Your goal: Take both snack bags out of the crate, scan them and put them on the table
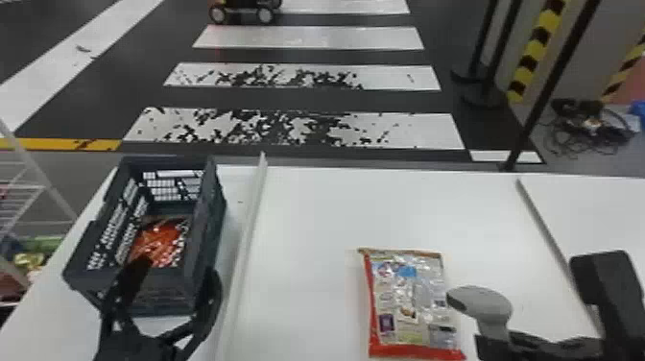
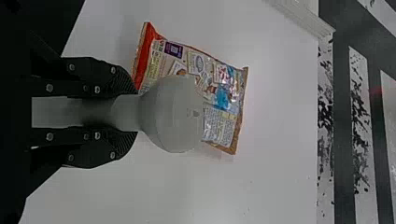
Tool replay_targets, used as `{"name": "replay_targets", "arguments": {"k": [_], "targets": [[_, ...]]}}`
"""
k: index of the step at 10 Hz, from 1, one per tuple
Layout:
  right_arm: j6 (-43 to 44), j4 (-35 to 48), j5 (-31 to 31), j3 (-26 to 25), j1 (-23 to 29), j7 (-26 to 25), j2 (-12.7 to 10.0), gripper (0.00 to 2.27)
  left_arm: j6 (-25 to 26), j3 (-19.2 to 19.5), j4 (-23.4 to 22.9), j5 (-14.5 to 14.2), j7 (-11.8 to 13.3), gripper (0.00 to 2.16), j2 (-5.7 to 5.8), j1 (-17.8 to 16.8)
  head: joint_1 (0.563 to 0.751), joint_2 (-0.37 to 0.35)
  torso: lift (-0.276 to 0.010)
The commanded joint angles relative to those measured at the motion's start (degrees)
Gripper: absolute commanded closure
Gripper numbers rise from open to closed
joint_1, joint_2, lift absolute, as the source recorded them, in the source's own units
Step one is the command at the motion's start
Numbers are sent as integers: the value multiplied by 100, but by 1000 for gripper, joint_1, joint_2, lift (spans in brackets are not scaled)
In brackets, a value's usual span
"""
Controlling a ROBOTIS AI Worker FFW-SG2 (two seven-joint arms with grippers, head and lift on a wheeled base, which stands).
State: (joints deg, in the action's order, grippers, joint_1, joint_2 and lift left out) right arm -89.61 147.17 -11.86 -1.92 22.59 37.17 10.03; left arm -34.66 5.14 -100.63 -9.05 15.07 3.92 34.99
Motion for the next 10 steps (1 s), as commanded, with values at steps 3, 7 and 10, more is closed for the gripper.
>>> {"name": "replay_targets", "arguments": {"k": [3, 7, 10], "targets": [[-47, -514, -167, 411, -202, -8, -18, 2253, 0, -13, 0, 0, 5, 124, 12, -9, 695, 77, -91], [-47, -1155, -159, 446, -668, -17, -62, 2253, 0, -5, 0, -9, 5, 124, 12, -9, 695, 85, -91], [-47, -1560, -132, 429, -800, -17, -62, 2253, -18, 4, 0, -9, -4, 124, 12, -1, 695, 81, -91]]}}
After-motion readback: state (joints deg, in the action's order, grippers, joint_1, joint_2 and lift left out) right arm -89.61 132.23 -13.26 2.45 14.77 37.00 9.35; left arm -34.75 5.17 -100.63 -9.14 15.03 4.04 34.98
